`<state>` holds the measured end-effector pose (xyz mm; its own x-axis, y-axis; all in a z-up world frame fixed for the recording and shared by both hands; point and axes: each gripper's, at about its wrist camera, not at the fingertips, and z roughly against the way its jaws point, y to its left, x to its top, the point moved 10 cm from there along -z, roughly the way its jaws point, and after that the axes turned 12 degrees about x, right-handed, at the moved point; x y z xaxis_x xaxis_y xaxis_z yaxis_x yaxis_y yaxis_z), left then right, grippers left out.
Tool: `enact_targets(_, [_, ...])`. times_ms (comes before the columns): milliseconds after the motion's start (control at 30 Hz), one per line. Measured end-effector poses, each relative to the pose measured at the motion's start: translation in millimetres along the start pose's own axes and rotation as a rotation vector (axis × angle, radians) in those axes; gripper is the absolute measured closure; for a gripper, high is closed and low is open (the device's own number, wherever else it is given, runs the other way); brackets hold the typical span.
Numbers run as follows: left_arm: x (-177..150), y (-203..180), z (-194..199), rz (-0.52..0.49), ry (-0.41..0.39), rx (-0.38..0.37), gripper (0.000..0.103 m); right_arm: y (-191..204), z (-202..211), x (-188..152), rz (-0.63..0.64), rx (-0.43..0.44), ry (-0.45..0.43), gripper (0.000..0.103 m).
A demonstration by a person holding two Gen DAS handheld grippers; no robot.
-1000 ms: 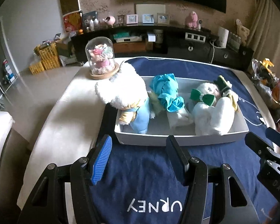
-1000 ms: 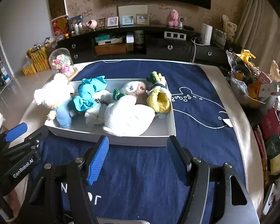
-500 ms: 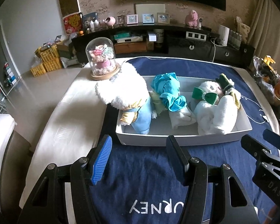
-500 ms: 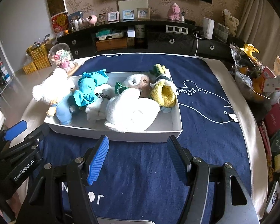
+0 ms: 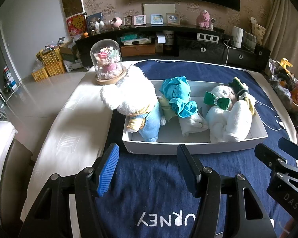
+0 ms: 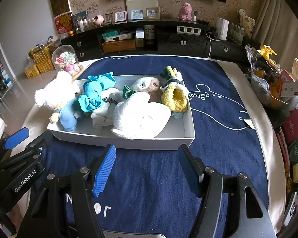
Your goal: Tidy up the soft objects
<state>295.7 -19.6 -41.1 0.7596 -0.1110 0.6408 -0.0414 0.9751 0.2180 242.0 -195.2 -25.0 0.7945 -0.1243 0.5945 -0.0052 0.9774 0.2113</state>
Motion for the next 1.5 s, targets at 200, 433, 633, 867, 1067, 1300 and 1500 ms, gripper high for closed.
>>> enact_targets(200, [0.1, 0.3, 0.1, 0.000, 0.000, 0.002, 0.043, 0.4, 0.0, -0.1, -0.001, 0.001, 0.001, 0.000])
enact_targets(433, [-0.6, -1.1, -0.6, 0.001, 0.004, 0.001, 0.043, -0.4, 0.2, 0.2, 0.000, 0.001, 0.000, 0.000])
enact_targets(633, [-0.7, -0.9, -0.7, 0.000, 0.005, 0.001, 0.043, -0.2, 0.3, 0.1, 0.001, 0.001, 0.000, 0.000])
enact_targets(867, [-2.2, -1.1, -3.2, 0.001, 0.012, -0.001, 0.043, 0.6, -0.8, -0.5, 0.000, 0.002, 0.003, 0.000])
enact_targets(1067, [-3.9, -1.8, -3.7, -0.002, 0.016, -0.004, 0.043, 2.8, -2.4, -2.0, 0.003, 0.007, 0.005, 0.000])
enact_targets(1300, [-4.1, -3.4, -5.0, -0.005, 0.020, -0.004, 0.043, 3.1, -3.6, -2.6, 0.004, 0.009, 0.008, 0.000])
enact_targets(1500, [-3.8, -3.1, -4.8, -0.004, 0.019, -0.005, 0.043, 3.8, -3.7, -3.0, 0.005, 0.008, 0.009, 0.000])
